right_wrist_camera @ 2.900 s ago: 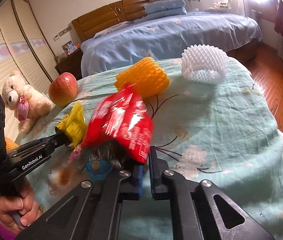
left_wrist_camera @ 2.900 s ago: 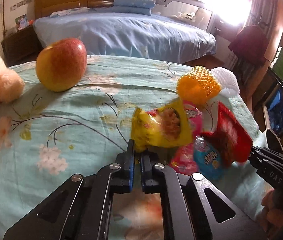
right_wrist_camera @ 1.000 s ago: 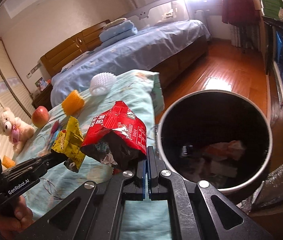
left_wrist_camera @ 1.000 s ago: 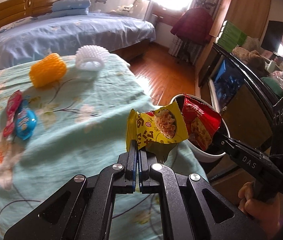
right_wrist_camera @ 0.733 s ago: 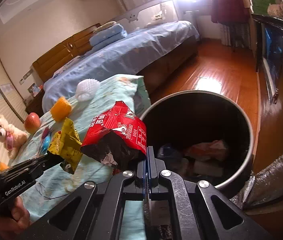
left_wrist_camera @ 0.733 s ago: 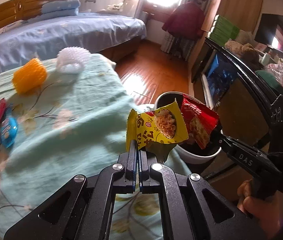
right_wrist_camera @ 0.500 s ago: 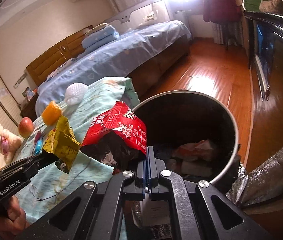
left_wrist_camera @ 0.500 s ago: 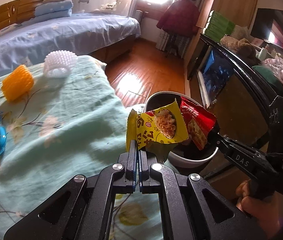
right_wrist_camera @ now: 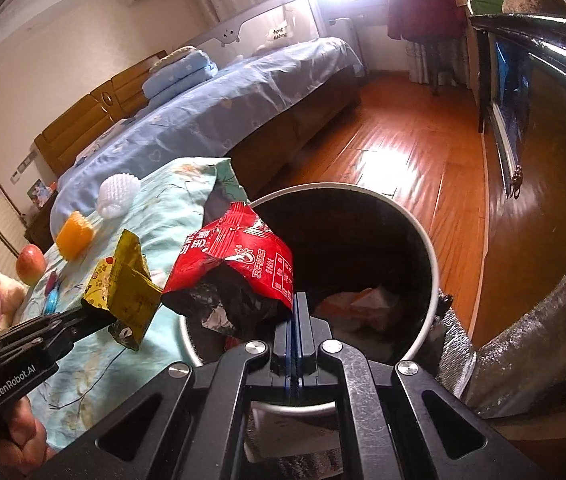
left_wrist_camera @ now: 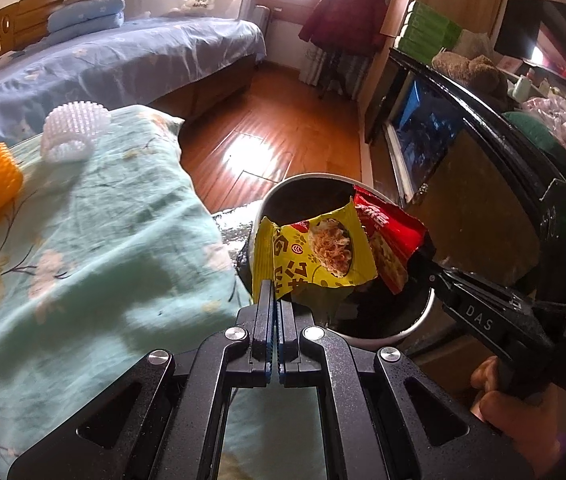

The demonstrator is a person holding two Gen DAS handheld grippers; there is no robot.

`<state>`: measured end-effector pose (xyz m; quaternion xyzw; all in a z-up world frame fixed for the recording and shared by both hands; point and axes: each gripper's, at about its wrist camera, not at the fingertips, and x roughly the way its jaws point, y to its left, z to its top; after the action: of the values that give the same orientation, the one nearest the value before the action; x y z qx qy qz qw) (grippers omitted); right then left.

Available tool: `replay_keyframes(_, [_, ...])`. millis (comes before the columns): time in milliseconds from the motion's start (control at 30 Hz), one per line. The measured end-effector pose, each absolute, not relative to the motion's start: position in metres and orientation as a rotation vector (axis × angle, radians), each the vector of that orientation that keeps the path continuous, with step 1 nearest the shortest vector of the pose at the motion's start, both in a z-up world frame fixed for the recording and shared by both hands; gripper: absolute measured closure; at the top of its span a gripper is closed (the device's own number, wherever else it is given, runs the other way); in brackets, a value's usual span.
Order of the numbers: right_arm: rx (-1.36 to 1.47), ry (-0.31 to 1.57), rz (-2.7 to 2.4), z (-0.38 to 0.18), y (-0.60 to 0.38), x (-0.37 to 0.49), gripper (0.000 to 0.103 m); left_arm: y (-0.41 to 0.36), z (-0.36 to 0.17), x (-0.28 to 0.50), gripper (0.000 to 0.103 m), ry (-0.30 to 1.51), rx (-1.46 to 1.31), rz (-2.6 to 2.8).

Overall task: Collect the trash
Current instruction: 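Open both tools to drop the bags into the bin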

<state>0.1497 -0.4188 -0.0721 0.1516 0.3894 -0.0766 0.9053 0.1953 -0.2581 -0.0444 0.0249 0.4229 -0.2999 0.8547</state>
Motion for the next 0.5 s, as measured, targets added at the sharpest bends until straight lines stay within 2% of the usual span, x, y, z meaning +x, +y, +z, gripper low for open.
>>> replay_keyframes(500, [0.310,0.838,-0.195,-0.079,-0.437,0.161,0.102,-0.283,-0.049,0.204,0.102,0.910,0.079,-0.643])
